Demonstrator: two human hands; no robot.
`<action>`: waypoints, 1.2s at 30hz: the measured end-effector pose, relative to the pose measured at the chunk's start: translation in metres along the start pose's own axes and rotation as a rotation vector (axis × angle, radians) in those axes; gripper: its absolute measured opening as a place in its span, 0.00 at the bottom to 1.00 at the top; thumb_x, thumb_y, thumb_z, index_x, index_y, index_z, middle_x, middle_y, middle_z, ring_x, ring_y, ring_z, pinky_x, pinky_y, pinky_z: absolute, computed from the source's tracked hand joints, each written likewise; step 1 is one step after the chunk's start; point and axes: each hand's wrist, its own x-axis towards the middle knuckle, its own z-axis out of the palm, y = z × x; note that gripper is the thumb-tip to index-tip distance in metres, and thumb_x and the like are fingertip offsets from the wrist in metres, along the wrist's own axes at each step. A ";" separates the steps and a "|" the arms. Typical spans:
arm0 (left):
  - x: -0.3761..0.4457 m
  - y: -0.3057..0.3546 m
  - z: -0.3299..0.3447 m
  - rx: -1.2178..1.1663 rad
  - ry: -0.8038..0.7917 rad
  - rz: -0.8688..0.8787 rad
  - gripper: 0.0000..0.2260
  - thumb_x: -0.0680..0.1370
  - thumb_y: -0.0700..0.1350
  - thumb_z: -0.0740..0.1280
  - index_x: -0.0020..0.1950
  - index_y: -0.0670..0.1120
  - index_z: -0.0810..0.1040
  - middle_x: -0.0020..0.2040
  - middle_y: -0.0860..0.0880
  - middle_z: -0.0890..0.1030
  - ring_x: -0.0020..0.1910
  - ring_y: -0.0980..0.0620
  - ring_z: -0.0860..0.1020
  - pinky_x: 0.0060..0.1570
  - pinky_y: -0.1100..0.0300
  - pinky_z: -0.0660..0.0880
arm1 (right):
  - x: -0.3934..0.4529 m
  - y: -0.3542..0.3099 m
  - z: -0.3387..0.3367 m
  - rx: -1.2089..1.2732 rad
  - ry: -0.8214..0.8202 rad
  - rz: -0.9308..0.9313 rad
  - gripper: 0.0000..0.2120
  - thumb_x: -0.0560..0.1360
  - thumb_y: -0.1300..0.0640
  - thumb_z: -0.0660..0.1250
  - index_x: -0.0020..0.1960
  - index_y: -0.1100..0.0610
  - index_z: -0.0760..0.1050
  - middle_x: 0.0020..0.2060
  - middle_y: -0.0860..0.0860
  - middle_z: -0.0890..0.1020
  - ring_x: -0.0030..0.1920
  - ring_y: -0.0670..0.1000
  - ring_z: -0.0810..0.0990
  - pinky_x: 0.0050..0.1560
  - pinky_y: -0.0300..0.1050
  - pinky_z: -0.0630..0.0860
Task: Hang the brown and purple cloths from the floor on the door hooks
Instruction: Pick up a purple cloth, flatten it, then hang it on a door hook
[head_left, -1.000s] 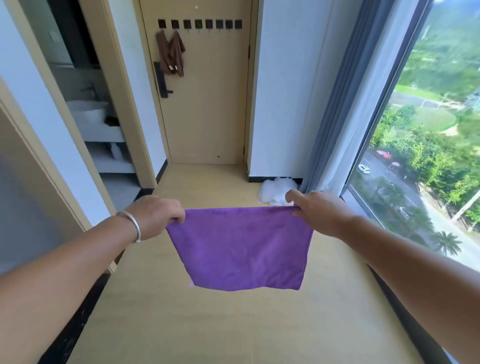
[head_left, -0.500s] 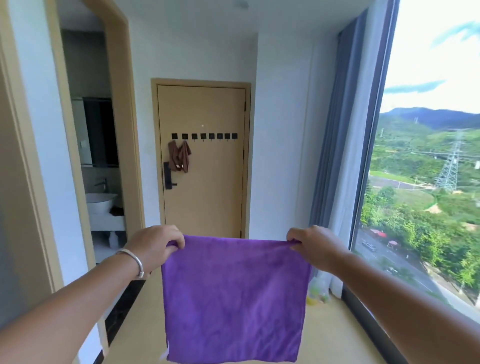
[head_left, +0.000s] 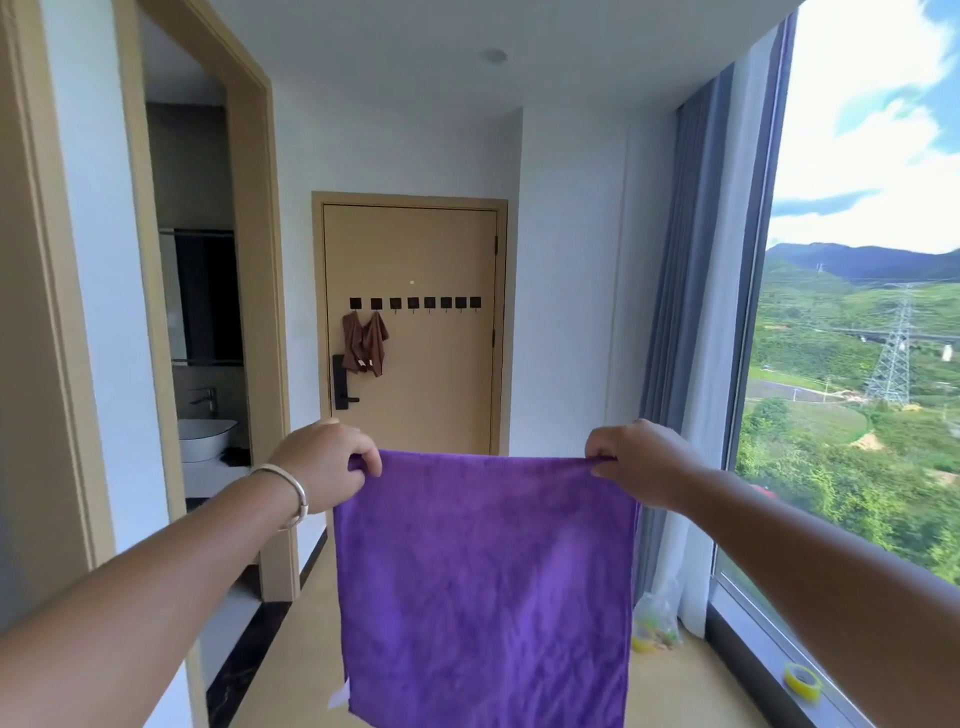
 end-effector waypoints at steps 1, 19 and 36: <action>0.006 -0.003 0.001 0.013 0.000 -0.009 0.15 0.72 0.42 0.63 0.35 0.64 0.75 0.45 0.59 0.79 0.47 0.59 0.74 0.47 0.60 0.72 | 0.007 0.000 0.003 -0.007 -0.001 -0.004 0.02 0.76 0.50 0.65 0.44 0.44 0.75 0.34 0.42 0.76 0.35 0.46 0.75 0.31 0.39 0.65; 0.198 -0.029 0.056 0.204 -0.094 -0.140 0.12 0.75 0.40 0.66 0.43 0.57 0.82 0.40 0.60 0.77 0.37 0.60 0.77 0.41 0.64 0.75 | 0.225 0.073 0.092 0.105 0.039 -0.016 0.08 0.74 0.58 0.64 0.46 0.48 0.80 0.43 0.47 0.81 0.42 0.50 0.77 0.39 0.43 0.76; 0.381 -0.108 0.155 0.085 0.015 -0.194 0.11 0.71 0.38 0.61 0.41 0.54 0.65 0.36 0.51 0.77 0.33 0.51 0.75 0.29 0.59 0.70 | 0.412 0.123 0.193 0.224 0.033 0.084 0.12 0.70 0.62 0.59 0.45 0.51 0.78 0.41 0.49 0.80 0.40 0.50 0.77 0.34 0.40 0.73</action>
